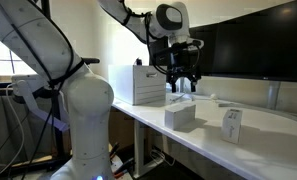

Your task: Pick up the three small boxes from the table and put them in the bigger box.

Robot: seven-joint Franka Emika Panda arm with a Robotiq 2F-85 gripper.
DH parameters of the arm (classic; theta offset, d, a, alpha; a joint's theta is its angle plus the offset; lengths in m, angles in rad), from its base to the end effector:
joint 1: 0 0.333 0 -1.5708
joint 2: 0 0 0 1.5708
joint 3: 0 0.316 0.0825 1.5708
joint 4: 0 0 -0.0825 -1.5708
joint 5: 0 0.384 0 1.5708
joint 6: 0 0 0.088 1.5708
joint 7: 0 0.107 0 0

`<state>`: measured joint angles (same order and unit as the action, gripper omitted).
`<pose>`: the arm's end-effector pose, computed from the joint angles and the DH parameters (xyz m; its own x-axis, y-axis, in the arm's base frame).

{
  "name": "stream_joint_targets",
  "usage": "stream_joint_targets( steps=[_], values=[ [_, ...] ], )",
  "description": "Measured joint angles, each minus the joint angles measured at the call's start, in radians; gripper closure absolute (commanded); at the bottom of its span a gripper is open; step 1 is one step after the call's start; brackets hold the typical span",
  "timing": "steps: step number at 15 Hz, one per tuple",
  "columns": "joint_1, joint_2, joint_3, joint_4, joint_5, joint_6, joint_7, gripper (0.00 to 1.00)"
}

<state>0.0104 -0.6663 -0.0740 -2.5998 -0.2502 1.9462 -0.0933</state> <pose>0.3466 -0.0395 0.4680 0.9909 0.1342 -0.0126 0.1342 -0.9732 0.1865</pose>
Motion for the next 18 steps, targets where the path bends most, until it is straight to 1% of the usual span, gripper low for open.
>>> stream_joint_targets(
  steps=[3,6,12,18],
  values=[
    [0.022,-0.030,0.008,-0.027,0.035,0.000,-0.001,0.00],
    [0.035,-0.040,0.018,-0.051,0.044,0.012,-0.001,0.00],
    [0.035,-0.027,0.054,-0.130,0.038,0.128,-0.001,0.00],
    [0.034,-0.027,0.055,-0.129,0.042,0.130,-0.001,0.00]
  ],
)
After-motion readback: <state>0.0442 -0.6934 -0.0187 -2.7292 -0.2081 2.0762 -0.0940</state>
